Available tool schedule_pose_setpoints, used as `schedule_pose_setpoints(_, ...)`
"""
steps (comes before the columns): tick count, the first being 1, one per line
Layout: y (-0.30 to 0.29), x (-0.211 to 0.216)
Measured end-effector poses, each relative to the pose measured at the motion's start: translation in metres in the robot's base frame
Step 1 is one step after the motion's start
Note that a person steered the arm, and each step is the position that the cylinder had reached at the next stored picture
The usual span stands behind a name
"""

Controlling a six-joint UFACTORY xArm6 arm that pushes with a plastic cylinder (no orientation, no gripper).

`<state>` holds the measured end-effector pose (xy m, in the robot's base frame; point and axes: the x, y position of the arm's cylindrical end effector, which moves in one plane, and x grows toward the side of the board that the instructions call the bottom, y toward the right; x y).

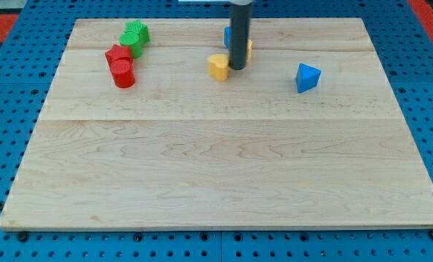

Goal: Push yellow hexagon towards top center

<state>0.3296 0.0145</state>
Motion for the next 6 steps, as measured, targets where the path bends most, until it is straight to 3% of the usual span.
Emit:
schedule_pose_setpoints(1, 0.045, 0.005)
schedule_pose_setpoints(2, 0.134, -0.026)
schedule_pose_setpoints(3, 0.147, -0.072)
schedule_pose_setpoints(6, -0.058, 0.014)
